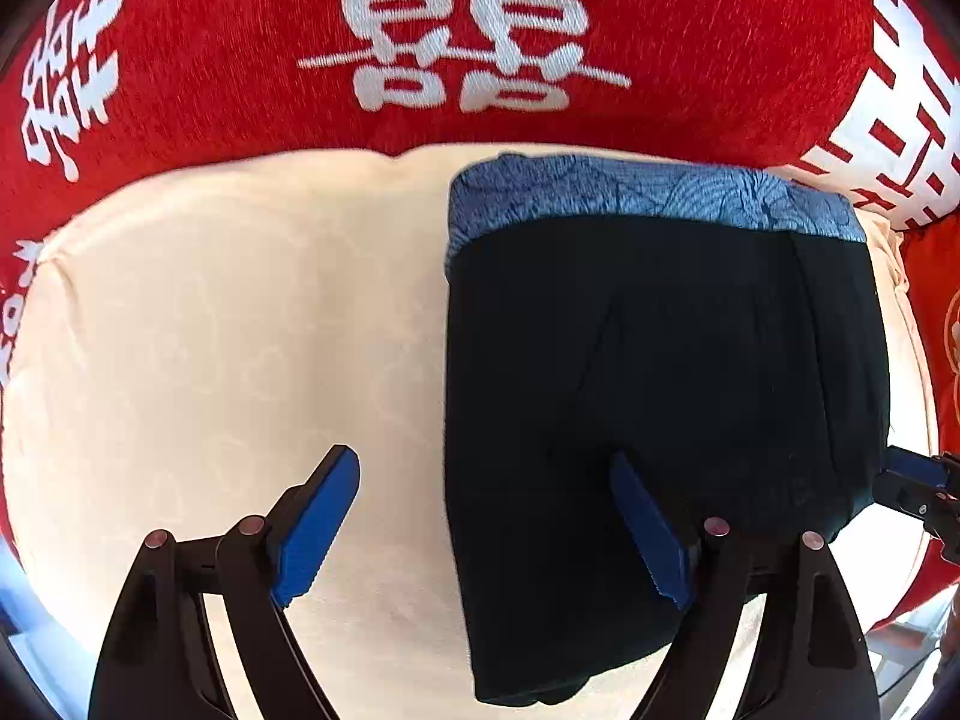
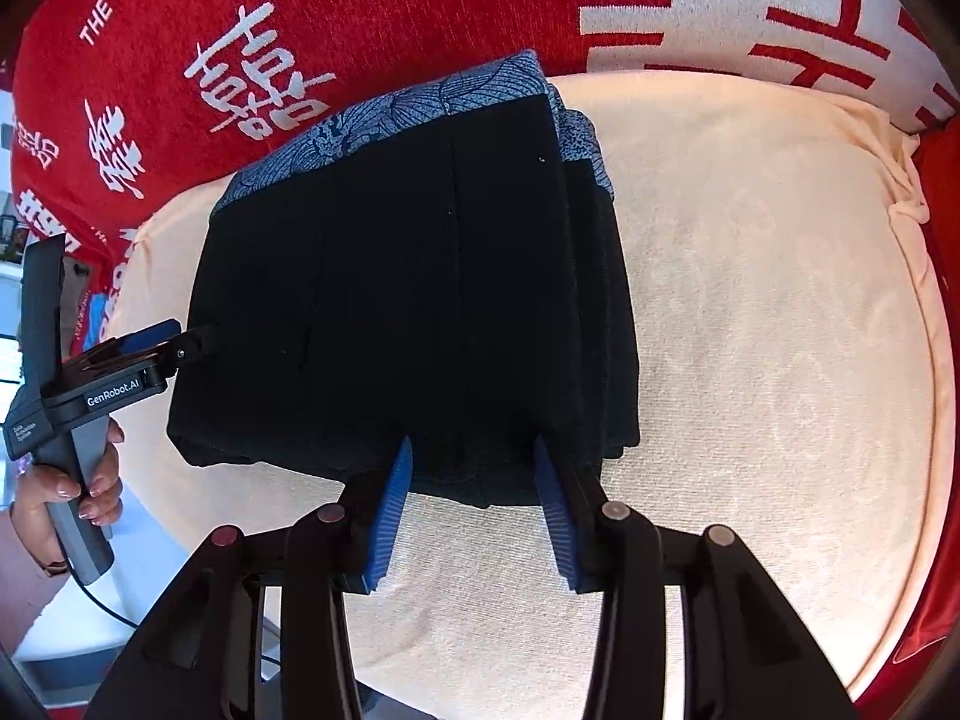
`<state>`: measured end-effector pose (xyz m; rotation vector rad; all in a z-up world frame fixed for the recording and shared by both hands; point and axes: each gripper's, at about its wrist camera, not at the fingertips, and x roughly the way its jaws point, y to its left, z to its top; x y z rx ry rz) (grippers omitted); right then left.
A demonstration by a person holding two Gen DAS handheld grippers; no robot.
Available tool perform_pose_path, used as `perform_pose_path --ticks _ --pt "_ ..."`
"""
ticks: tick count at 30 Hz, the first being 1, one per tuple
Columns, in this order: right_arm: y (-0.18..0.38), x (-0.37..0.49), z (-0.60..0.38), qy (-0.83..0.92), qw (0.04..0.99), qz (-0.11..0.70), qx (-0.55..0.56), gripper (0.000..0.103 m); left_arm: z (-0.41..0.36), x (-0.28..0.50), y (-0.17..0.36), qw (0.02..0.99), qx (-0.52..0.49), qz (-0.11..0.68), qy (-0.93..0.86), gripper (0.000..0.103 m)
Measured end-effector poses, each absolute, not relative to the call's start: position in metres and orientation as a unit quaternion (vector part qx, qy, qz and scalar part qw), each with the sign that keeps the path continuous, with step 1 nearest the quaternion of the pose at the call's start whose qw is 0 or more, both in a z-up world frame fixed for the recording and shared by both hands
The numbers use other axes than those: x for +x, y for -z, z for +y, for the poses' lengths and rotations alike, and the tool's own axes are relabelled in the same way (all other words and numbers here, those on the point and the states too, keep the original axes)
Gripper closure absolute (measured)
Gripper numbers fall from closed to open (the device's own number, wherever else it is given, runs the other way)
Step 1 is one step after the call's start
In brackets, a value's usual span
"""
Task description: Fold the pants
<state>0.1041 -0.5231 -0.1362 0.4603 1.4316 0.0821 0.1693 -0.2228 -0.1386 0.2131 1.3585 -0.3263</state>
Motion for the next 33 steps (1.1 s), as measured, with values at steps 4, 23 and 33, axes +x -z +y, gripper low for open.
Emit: perform_pose_path --ticks 4,23,33 --pt "0.136 0.105 -0.525 -0.042 0.727 0.651 0.213 0.056 -0.220 0.181 0.132 0.767 0.094 0.619 0.143 0.016" --pt "0.146 0.111 -0.577 -0.010 0.707 0.647 0.286 0.048 -0.208 0.202 0.144 0.726 0.019 0.663 0.182 0.016" --pt "0.171 0.124 -0.598 -0.051 0.685 0.640 0.345 0.031 -0.203 0.213 0.152 0.704 -0.011 0.675 0.221 0.016"
